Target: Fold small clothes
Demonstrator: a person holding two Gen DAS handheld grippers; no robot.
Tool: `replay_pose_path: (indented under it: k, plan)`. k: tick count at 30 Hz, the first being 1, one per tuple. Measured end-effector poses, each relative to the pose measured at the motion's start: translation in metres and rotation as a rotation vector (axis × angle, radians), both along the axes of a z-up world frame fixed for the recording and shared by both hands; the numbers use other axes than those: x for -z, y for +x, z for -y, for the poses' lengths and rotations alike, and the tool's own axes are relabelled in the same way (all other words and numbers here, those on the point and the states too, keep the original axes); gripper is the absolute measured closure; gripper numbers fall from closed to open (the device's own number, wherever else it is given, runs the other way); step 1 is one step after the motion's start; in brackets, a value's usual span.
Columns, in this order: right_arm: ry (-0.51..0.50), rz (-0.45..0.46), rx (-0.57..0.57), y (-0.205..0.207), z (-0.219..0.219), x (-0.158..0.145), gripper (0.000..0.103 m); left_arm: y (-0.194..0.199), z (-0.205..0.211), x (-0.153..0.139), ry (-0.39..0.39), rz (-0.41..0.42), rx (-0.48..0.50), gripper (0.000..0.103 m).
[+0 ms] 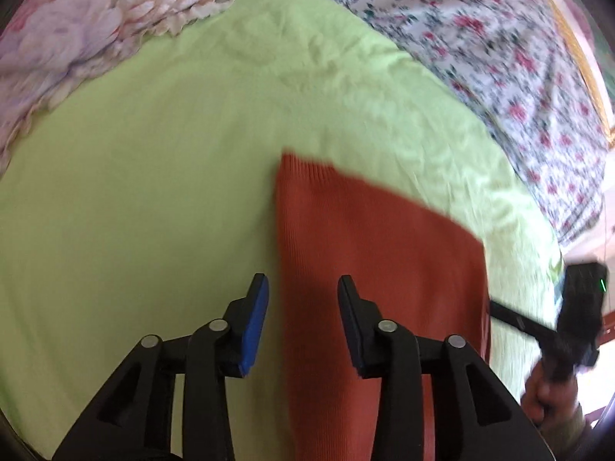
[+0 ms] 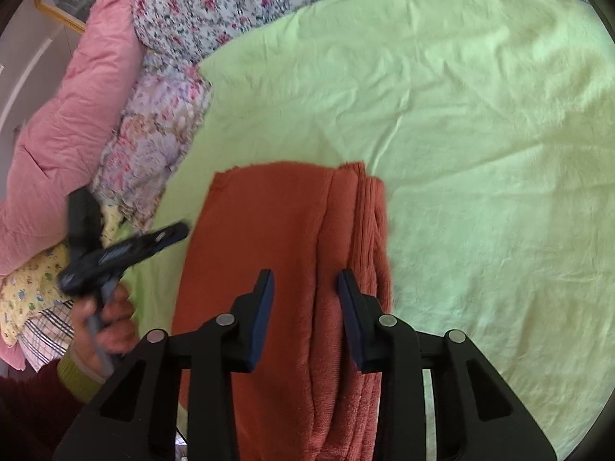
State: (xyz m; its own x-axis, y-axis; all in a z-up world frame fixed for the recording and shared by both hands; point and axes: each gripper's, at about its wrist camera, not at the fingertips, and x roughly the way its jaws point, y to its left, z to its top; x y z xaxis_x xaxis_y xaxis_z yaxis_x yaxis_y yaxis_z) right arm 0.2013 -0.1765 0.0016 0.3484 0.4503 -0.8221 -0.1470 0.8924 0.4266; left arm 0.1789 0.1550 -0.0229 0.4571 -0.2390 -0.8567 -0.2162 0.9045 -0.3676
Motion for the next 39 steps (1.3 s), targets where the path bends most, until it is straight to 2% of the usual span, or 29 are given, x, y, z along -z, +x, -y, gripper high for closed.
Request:
replay_pose_path:
  k: [4,7,9,11,13,17,18,21,24,28,30,31,32,36,37,38,39]
  plan:
    - [-0.058,-0.035,0.012,-0.001,-0.005,0.015,0.073,-0.045,0.015,0.006,-0.027,-0.051,0.024,0.058]
    - [-0.039,-0.044,0.033,-0.004,-0.004,0.016,0.093,-0.069,0.026,0.011,-0.028,-0.078,0.041,0.058]
    - [0.011,-0.014,0.026,-0.007,-0.004,0.001,0.093,-0.08,0.036,0.011,-0.025,-0.093,0.054,0.058]
    - [0.111,0.041,0.012,-0.012,-0.003,-0.023,0.094,-0.09,0.046,0.013,-0.017,-0.104,0.078,0.058]
    - [0.074,0.077,-0.004,-0.014,-0.001,-0.035,0.094,-0.098,0.057,0.015,0.001,-0.106,0.101,0.057]
    - [-0.011,-0.067,0.046,0.0,0.02,0.019,0.094,-0.103,0.068,0.025,-0.01,-0.129,0.118,0.057]
    - [-0.009,-0.078,0.053,0.001,0.024,0.031,0.094,-0.103,0.071,0.027,-0.012,-0.134,0.125,0.057]
    - [0.026,-0.068,0.091,-0.001,0.029,0.033,0.094,-0.105,0.078,0.026,0.014,-0.133,0.139,0.055]
    - [-0.006,-0.047,0.102,-0.008,0.025,0.025,0.093,-0.106,0.081,0.026,0.022,-0.14,0.145,0.055]
    - [0.022,-0.06,0.144,-0.03,0.027,0.005,0.088,-0.109,0.077,0.027,0.021,-0.136,0.142,0.055]
    - [0.021,-0.05,0.128,-0.057,0.026,-0.008,0.08,-0.106,0.078,0.027,0.016,-0.135,0.136,0.055]
    - [0.019,-0.049,0.127,-0.067,0.024,-0.011,0.072,-0.105,0.079,0.027,0.019,-0.133,0.137,0.055]
    - [0.02,-0.054,0.128,-0.084,0.025,-0.013,0.067,-0.104,0.081,0.027,0.023,-0.132,0.141,0.055]
    - [0.006,-0.119,0.154,-0.119,0.027,0.001,0.067,-0.104,0.082,0.027,0.037,-0.136,0.154,0.054]
    - [-0.004,-0.135,0.156,-0.122,0.026,0.006,0.07,-0.104,0.082,0.027,0.041,-0.138,0.157,0.054]
    - [-0.004,-0.149,0.154,-0.126,0.025,0.011,0.1,-0.104,0.083,0.026,0.039,-0.141,0.165,0.054]
    - [0.013,-0.149,0.155,-0.128,0.026,0.012,0.099,-0.104,0.083,0.024,0.044,-0.146,0.17,0.054]
